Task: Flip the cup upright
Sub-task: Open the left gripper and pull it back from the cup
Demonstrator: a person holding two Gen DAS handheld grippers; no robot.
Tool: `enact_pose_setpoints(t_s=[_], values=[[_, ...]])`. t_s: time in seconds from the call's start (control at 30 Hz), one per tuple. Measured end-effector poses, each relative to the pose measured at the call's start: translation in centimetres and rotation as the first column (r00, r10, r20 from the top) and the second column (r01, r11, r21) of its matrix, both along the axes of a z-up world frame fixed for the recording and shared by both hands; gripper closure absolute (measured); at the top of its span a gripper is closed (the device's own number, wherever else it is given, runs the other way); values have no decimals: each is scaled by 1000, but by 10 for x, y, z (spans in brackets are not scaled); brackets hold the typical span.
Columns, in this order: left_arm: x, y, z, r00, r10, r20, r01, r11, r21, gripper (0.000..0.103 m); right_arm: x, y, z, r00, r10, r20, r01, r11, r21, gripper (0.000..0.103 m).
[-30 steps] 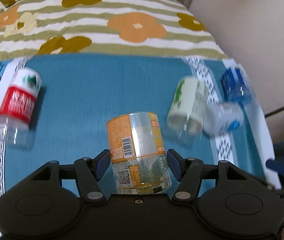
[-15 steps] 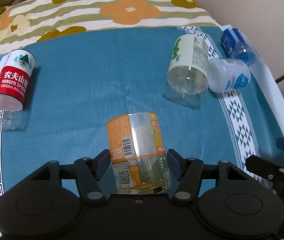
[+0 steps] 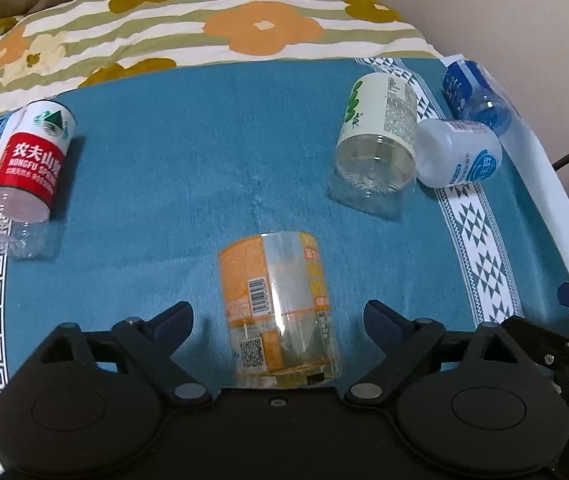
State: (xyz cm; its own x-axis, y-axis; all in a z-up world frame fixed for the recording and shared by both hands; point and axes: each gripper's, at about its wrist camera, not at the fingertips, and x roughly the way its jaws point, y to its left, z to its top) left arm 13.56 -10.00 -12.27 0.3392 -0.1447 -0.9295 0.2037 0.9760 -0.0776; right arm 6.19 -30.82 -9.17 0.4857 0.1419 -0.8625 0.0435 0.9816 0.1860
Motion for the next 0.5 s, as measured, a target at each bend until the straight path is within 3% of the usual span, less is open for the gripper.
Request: enact_pose_setpoints(t_s=[0.17,0.5], values=[[-16,2,18,998,26,49,-25,999,-28,0,-7,-1,13,1000,19,22,-19,1000,3,0],[-62,35,74,976,169,137,-162,985,-58,0,5,17,52,988,152,12,-153,986,62,0]])
